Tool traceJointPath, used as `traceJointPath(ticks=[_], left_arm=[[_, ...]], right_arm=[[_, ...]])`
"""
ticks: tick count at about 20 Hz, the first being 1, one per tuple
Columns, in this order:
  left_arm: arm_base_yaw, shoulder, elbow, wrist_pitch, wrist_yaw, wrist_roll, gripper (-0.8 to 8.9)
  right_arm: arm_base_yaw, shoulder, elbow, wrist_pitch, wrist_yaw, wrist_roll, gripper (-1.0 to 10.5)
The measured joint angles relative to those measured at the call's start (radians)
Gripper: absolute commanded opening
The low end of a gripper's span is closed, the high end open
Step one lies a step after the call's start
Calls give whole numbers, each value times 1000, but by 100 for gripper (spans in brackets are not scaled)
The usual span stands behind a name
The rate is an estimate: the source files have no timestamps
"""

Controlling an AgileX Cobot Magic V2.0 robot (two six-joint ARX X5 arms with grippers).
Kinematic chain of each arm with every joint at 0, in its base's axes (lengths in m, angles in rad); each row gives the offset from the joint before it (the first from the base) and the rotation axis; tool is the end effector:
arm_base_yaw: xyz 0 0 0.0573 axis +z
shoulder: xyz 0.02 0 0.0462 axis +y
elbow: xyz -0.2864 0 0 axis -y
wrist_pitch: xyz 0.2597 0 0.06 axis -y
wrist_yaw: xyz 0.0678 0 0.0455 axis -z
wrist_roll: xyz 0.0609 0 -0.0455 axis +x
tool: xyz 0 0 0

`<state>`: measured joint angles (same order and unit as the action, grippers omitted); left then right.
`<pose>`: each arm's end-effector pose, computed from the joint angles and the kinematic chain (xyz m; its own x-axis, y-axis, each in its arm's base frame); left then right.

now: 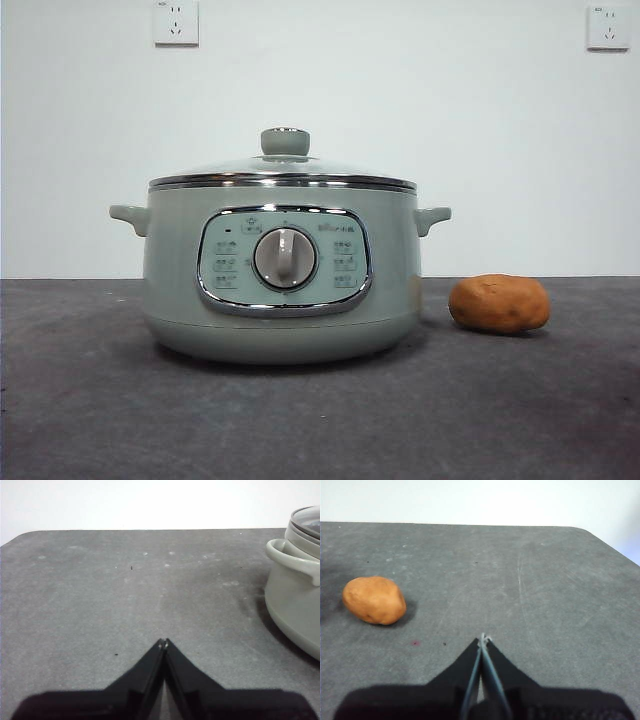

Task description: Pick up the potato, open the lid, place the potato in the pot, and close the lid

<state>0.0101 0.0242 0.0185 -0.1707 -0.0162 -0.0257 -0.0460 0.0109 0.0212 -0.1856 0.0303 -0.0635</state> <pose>0.1204 0.0022 0.1464 0.9841 0.0261 -0.1755 -0.0305 0.9993 -0.0225 0.1192 -0.0073 0.1469 0.9818 -0.0755 -0.1743 0.0646 0.9956 -0.0678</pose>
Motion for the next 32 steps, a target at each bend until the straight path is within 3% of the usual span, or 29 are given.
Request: traceJointPath(ticks=[11,20,25,32], left_arm=[[0,0,0,0,0,0,-1],[0,0,0,1,35,-2,-1],[0,0,1,10,128,-2,-1],[0,4,62,20,165,-29,-1]], right_arm=[[0,0,0,0,0,18,1],[0,0,0,0,-13,217,-2],[0,0,2,-2,-64,278,-2],[0,0,48,-9,-183,296,-2]])
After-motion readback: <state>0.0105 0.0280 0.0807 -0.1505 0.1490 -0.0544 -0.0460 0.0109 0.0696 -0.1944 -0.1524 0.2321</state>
